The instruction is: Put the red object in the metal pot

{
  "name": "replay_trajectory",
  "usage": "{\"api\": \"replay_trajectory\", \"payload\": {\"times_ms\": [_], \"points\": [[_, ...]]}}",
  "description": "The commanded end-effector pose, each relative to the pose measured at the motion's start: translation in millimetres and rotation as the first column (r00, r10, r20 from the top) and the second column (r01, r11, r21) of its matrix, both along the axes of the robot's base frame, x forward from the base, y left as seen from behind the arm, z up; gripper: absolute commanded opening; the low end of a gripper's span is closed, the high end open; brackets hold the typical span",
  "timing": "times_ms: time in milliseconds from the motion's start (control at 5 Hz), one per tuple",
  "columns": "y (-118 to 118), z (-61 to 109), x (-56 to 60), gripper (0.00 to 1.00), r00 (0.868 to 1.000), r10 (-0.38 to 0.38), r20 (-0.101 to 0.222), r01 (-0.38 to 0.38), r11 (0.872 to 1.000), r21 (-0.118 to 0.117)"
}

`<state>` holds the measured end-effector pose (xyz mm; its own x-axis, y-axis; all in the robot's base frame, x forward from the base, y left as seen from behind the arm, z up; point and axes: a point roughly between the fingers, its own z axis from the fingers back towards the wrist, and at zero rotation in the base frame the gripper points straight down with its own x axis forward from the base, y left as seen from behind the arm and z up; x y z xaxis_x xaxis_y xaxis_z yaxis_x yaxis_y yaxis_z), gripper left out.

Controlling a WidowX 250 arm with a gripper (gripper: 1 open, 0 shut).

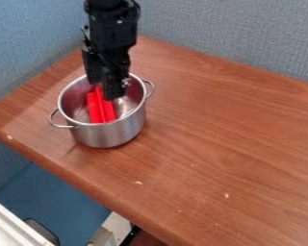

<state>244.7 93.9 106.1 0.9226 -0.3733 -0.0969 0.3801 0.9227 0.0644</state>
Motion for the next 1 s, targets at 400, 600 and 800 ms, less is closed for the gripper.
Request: {"api": "replay_trajectory", "payload": {"times_ms": [400, 600, 800], "points": [[8, 32.9, -3.6, 0.00, 0.993, -0.084, 0.083, 0.085, 0.996, -0.012], [4, 43.9, 5.4, 0.00, 0.988, -0.106, 0.111, 0.107, 0.994, -0.008], [-1, 68.0, 17.2, 0.00, 0.979, -0.130, 0.156, 0.125, 0.991, 0.047]]}}
